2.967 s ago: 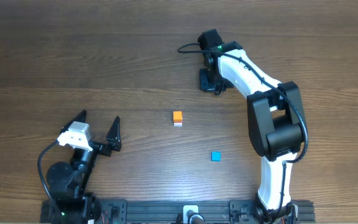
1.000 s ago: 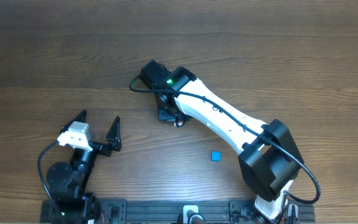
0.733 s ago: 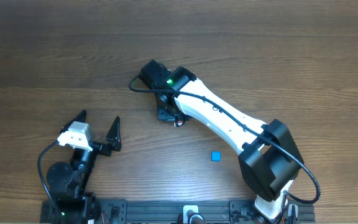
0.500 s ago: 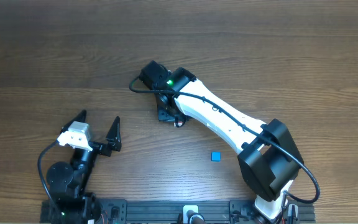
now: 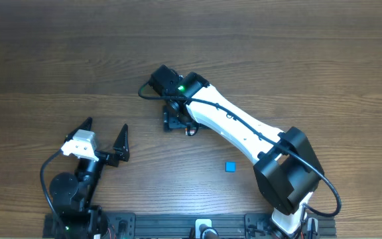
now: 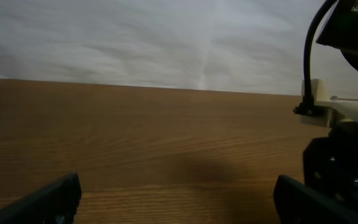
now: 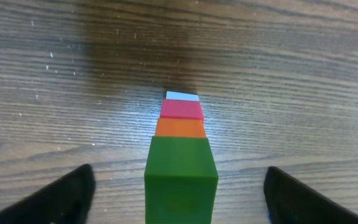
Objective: Stack Cubes
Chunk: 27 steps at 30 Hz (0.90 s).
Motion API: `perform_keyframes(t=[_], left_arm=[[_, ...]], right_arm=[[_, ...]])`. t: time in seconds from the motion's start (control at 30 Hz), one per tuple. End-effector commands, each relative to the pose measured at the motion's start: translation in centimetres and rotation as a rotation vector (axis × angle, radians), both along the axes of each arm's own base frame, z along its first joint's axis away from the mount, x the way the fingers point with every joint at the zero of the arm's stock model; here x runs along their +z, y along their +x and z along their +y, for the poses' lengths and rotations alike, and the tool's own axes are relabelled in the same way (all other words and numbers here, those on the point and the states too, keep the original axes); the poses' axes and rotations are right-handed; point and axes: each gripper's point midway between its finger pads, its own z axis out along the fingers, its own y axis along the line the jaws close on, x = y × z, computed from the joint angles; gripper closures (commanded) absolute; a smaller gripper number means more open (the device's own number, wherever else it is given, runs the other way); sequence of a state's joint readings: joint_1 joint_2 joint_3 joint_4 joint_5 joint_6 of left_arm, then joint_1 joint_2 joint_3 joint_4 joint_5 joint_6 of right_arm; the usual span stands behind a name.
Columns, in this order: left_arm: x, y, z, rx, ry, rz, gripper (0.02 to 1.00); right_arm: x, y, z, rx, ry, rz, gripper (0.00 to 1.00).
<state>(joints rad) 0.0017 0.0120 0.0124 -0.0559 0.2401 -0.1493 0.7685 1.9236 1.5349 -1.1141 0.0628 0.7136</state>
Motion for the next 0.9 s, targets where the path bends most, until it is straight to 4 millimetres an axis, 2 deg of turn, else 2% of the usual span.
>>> perform_keyframes(t=[0.03,0.17,0.27,0.3,0.4,0.47,0.57,0.63,0.7,0.83,0.9], left_arm=[[-0.1,-0.1,-0.3,-0.018,0.014,-0.004,0.018],[-0.1,-0.1,-0.3,-0.018,0.014,-0.004,0.018],[-0.1,-0.1,-0.3,-0.018,0.014,-0.004,0.02],[-0.1,-0.1,-0.3,-0.018,0.014,-0.004,0.02],[-0.1,-0.1,-0.3,-0.018,0.014,-0.004,0.018],[-0.1,-0.1,-0.3,-0.018,0.014,-0.004,0.018],[-0.1,-0.1,-0.3,-0.018,0.014,-0.004,0.02],[-0.1,-0.1,-0.3,-0.018,0.014,-0.004,0.018],[-0.1,-0.1,-0.3,-0.018,0.014,-0.004,0.018],[-0.1,-0.1,-0.3,-0.018,0.014,-0.004,0.018],[-0.1,-0.1,-0.3,-0.018,0.014,-0.004,0.018]], right_arm=[[-0.5,-0.1,-0.1,-0.002,-0.014,0.005,0.007],[0.8,-0.8,0.0,0.036,-0.001,-0.004,0.009],[3.4,-1.7,0.1,0.089,0.019,-0.047,0.009],[5.3,-3.0,-0.4,0.128,0.021,-0.057,0.007],[6.7,-5.2,-2.2,0.156,-0.017,-0.063,0.007],[6.7,-6.6,-3.4,0.166,-0.026,-0.059,0.009],[5.4,-8.8,-6.0,0.131,-0.03,-0.052,0.007],[2.9,-10.3,-8.4,0.071,-0.009,-0.046,0.009],[0.7,-11.0,-9.7,0.031,-0.002,-0.035,0.009],[-4.1,-12.0,-11.5,-0.03,0.001,0.002,0.007],[-5.1,-12.2,-11.9,-0.045,0.006,0.005,0.009]])
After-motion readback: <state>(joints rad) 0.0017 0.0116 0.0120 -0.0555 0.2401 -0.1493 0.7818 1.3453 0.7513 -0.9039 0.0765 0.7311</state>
